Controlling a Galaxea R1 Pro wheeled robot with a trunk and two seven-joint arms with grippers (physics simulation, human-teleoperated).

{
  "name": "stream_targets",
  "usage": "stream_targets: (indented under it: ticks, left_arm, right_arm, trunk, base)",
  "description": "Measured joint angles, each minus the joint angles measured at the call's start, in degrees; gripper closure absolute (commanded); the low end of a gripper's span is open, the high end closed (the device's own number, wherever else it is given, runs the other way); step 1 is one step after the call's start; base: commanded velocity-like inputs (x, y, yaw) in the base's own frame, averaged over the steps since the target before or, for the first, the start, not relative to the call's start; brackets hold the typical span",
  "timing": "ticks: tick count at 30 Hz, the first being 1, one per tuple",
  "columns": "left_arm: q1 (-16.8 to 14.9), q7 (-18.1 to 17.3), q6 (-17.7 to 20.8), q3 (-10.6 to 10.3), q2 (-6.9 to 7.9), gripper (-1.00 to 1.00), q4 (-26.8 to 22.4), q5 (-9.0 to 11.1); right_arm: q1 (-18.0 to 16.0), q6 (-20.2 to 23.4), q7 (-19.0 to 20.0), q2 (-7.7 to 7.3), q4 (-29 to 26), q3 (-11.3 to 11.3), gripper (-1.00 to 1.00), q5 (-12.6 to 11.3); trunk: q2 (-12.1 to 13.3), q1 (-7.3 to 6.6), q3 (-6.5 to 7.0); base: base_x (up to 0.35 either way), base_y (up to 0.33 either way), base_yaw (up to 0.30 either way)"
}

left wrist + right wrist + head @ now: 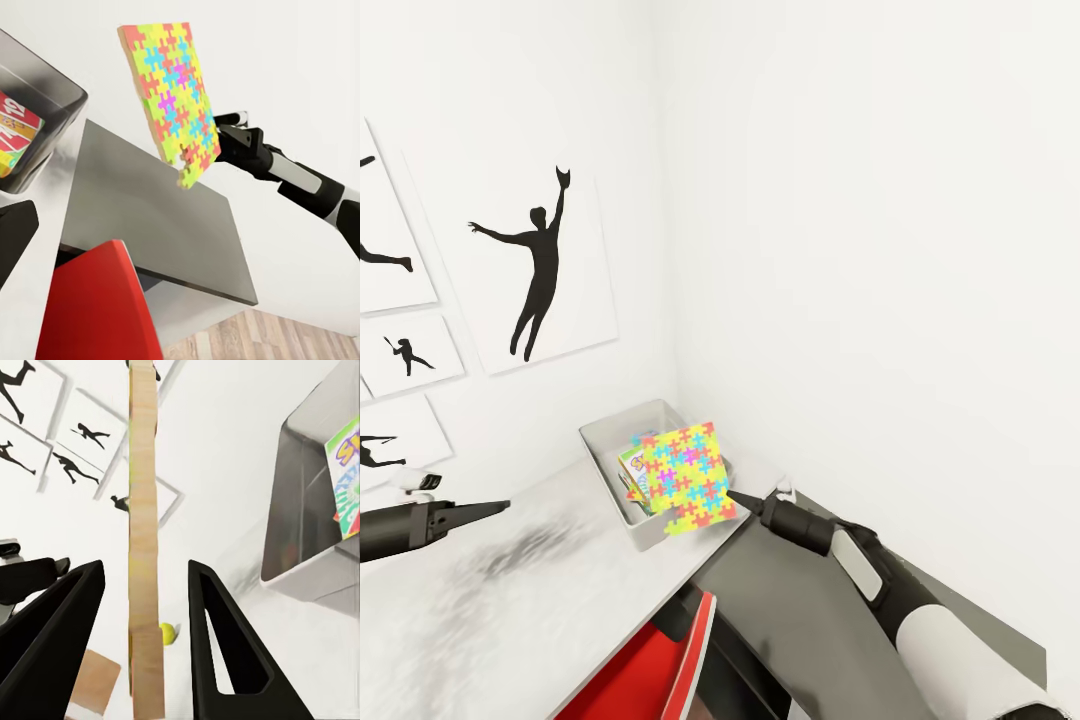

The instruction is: Put all the toys in the child's room - the three board games (two on the bed and one on the table), the two jigsaw puzzles on the table, and the tennis ball on the table - inside the toy box on the table in the child's room.

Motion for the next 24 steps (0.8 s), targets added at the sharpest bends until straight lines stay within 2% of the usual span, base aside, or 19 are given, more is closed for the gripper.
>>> stream_targets:
  ticks: [4, 11, 24]
  left_arm:
    - [0.00, 0.00, 0.00, 0.00, -0.10, -1.00, 0.00, -0.04]
    - [0.00, 0.00, 0.00, 0.00, -0.06, -1.00, 0.00, 0.02]
    - [0.00, 0.00, 0.00, 0.00, -0.06, -1.00, 0.00, 0.03]
  right_arm:
    - [-1.06, 1.75, -2.04, 0.28, -0.59, -0.15, 1.00, 0.01]
    - [-2.17, 2.85, -7.88, 0.61, -2.50, -0.19, 1.00, 0.02]
    - [-2.29, 3.02, -8.90, 0.64, -3.24, 0.00, 1.00, 0.04]
  trunk:
    - [0.00, 0.00, 0.00]
    - [0.00, 0.00, 0.00]
    - [0.00, 0.00, 0.00]
  base:
    - [0.004, 0.000, 0.000]
    - [0.061, 0.000, 0.000]
    - [0.046, 0.019, 0.000]
